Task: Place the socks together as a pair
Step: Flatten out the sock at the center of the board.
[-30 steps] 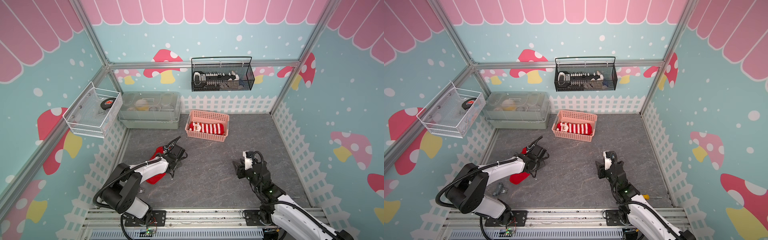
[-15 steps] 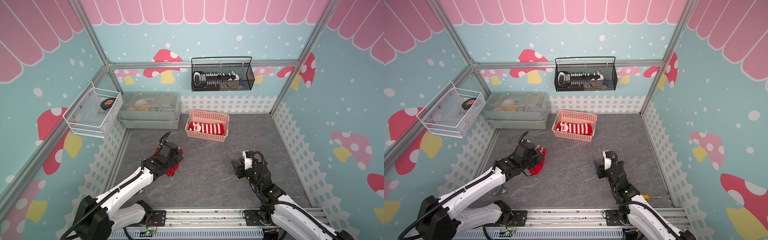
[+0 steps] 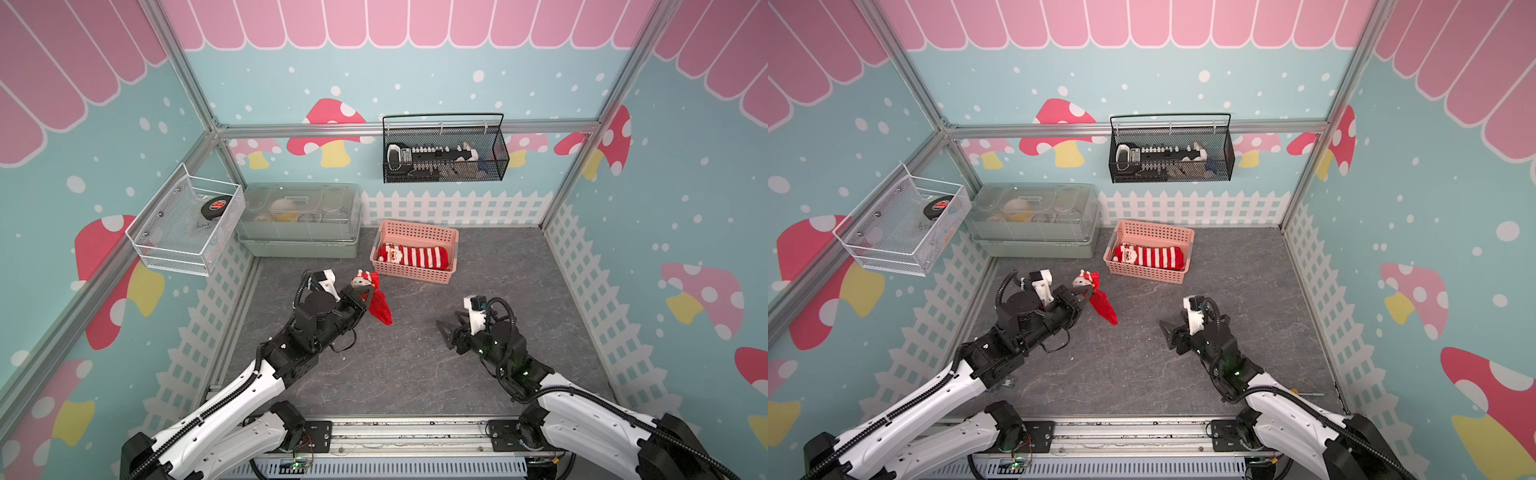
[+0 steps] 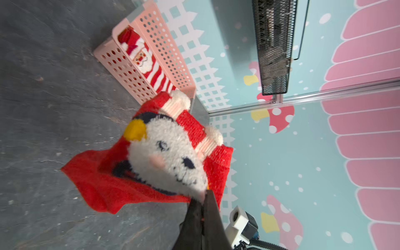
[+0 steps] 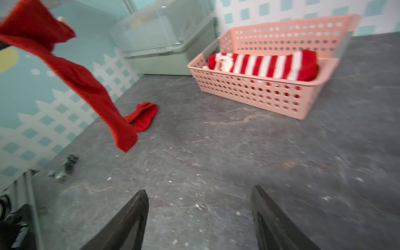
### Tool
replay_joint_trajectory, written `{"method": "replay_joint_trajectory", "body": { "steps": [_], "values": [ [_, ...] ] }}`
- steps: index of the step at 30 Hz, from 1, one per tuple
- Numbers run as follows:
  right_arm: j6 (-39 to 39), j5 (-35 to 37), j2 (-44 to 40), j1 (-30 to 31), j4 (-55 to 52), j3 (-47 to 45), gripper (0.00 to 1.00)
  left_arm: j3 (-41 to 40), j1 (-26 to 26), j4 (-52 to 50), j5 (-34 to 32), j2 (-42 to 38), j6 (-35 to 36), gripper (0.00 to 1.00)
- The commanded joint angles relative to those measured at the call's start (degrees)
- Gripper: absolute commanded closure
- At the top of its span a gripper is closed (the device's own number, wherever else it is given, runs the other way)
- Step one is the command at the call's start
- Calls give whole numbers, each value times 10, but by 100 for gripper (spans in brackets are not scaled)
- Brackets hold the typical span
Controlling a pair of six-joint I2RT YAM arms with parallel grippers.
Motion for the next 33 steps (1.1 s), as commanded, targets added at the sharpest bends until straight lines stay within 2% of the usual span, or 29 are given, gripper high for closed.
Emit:
{"method": "replay_joint_trajectory", "body": {
  "steps": [1,8,17,20,24,27,28,33],
  "values": [
    [14,18,49,45,96,32,26,-12,-13,75,-26,-11,-46,100],
    [31,64,193,113,154,101,26,-8,-26,88,-22,-8,-63,100],
    [49,65,282,142,200,148,32,-23,-31,76,-40,-30,-66,100],
    [51,97,302,145,199,158,44,-27,-31,69,-42,-44,-65,100],
    [55,103,308,146,197,161,79,-41,-32,57,-49,-67,-74,100],
    [56,83,301,148,190,156,96,-59,-35,57,-54,-78,-87,100],
    [56,79,297,149,182,155,100,-66,-35,57,-56,-81,-89,100],
    [56,61,263,169,91,155,100,-88,-37,2,-91,-112,-97,100]
  ]
}}
